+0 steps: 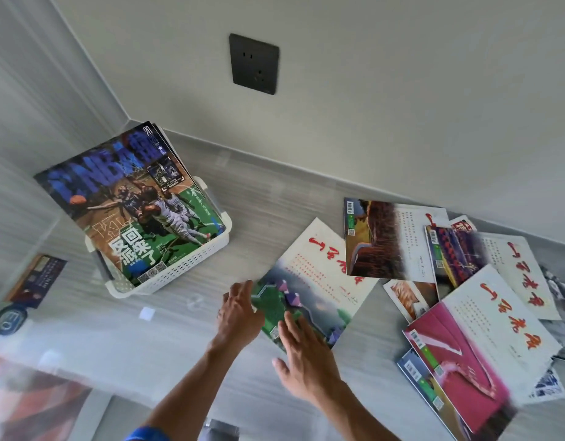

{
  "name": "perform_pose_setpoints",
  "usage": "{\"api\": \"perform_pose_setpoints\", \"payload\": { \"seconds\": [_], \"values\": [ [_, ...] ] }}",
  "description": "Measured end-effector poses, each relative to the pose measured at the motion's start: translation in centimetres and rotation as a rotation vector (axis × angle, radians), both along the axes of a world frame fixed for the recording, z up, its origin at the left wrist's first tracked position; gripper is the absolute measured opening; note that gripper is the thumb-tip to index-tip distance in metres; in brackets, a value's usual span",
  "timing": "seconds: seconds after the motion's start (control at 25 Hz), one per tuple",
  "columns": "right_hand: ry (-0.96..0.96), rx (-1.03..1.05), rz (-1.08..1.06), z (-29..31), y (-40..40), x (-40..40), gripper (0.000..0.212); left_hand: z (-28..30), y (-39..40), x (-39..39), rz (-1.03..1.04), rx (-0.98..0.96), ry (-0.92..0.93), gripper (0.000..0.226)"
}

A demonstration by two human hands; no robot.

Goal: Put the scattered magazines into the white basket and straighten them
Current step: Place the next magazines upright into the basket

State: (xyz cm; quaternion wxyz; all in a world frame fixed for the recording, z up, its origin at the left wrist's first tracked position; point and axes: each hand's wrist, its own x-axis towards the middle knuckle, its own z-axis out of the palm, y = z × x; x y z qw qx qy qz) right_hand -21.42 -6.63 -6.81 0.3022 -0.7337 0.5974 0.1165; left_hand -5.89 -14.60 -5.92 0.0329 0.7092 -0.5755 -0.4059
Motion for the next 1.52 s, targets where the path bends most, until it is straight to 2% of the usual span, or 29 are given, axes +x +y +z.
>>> {"api": "perform_pose_setpoints", "payload": {
  "seconds": [0.2,0.28,0.36,0.44,0.52,0.6,0.68,0.76,0.84,0.96,1.04,1.16,1.24,1.44,1.52],
  "values": [
    [-0.129,0.04,0.041,0.1,2.7,0.3,0.074,-1.0,0.6,-1.6,0.132,-0.019,-0.062,0.041],
    [-0.189,0.046,0.03,0.2,2.4,-0.7,0.07,-0.9,-0.6,-1.3,0.181,0.026,0.026,0.034],
    [-0.327,0.125,-0.069,0.3,2.0,-1.8,0.062,-0.5,-1.1,-1.5,0.161,0.018,0.187,0.005],
    [-0.538,0.227,-0.353,0.6,1.2,-2.6,0.05,0.0,-0.1,-2.2,0.1,-0.12,0.226,0.01],
    [-0.619,0.116,-0.746,0.6,-0.2,-3.6,0.048,0.9,1.3,-1.8,0.114,-0.296,0.258,0.013],
    [-0.577,0.059,-1.076,0.8,-2.5,-4.8,0.059,2.1,1.8,-0.2,0.151,-0.413,0.387,0.016],
    [-0.596,0.192,-1.236,1.3,-5.0,-5.0,0.073,4.2,1.2,2.1,0.221,-0.455,0.552,0.018],
    [-0.715,0.275,-1.168,3.0,-7.6,-3.6,0.054,6.5,0.3,4.8,0.268,-0.503,0.655,0.016],
    [-0.807,0.24,-1.026,5.1,-10.3,-1.0,0.027,8.7,-0.6,7.3,0.309,-0.541,0.708,0.015],
    [-0.993,0.105,-0.954,8.7,-14.3,3.7,0.01,11.4,-2.0,10.9,0.44,-0.621,0.83,0.03],
    [-1.056,0.007,-0.869,11.6,-17.5,7.4,0.008,12.8,-3.3,13.8,0.548,-0.707,0.841,0.035],
    [-1.071,-0.09,-0.67,15.0,-21.6,12.4,0.007,13.4,-5.5,17.8,0.703,-0.8,0.548,0.029],
    [-1.032,-0.12,-0.558,15.7,-23.6,15.0,0.013,12.8,-6.6,19.9,0.796,-0.802,0.433,0.026],
    [-0.852,-0.039,-0.431,12.5,-24.9,18.1,0.021,9.4,-8.2,22.6,0.721,-0.68,0.061,0.009],
    [-0.788,-0.036,-0.398,10.8,-24.5,18.3,0.03,7.9,-8.5,23.5,0.71,-0.601,0.008,0.005]
  ]
}}
